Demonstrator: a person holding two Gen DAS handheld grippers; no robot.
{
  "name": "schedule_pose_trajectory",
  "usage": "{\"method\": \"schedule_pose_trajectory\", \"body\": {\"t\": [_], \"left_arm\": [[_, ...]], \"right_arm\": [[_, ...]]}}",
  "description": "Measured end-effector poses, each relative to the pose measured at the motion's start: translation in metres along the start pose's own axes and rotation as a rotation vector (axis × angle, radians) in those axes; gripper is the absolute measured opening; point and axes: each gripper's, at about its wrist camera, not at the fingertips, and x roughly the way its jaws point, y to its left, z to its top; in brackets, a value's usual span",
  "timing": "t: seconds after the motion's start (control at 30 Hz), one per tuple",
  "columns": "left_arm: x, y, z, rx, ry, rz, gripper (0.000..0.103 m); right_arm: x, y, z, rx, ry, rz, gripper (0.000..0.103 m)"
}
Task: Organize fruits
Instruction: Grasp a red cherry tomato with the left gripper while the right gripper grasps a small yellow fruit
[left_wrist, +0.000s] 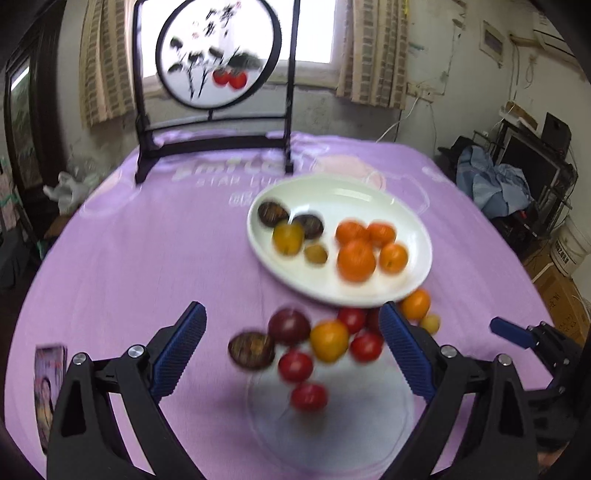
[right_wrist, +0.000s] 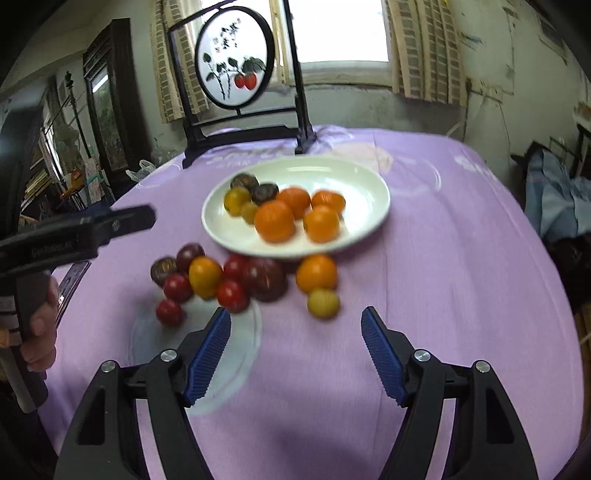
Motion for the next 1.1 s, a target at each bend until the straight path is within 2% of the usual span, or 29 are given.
{"method": "schedule_pose_trajectory", "body": {"t": [0.2,0.43,0.47,0.53,0.6,0.7,0.73,0.77,0.8,1.1], "left_arm": [[0.021,0.011,-0.052,-0.031,0.122,-0.012,0.093],[0.04,0.0,-0.068,-0.016,0.175,0.002,0.092],[0.042,-0.002,-0.068,-0.01,0.178,0.003,0.09],[0.047,-0.007,-0.068,0.008,0.192,0.01,0.071],[0.054,-0.011,-0.068,0.022,0.219,0.004,0.062],[0.056,-0.018,-0.069,0.064,0.206,0.032,0.054],[0.055,-0.019,-0.07,0.073,0.198,0.029,0.041],[0.054,-0.02,-0.069,0.074,0.196,0.015,0.033],[0.053,-0.019,-0.068,0.068,0.197,0.003,0.029],[0.039,-0.014,-0.064,0.045,0.155,-0.061,0.029]], "right_arm": [[0.006,-0.01,-0.019,0.073,0.034,0.004,0.074],[0.008,-0.003,-0.024,0.031,0.023,0.015,0.075],[0.008,-0.003,-0.024,0.03,0.025,0.017,0.075],[0.01,-0.004,-0.024,0.032,0.03,0.021,0.075],[0.012,-0.006,-0.024,0.041,0.036,0.026,0.075],[0.012,-0.008,-0.024,0.045,0.041,0.026,0.075],[0.013,-0.008,-0.024,0.044,0.044,0.023,0.075],[0.014,-0.007,-0.025,0.043,0.047,0.022,0.075],[0.015,-0.007,-0.025,0.041,0.051,0.022,0.075],[0.038,-0.006,-0.01,-0.005,0.113,-0.066,0.075]]}}
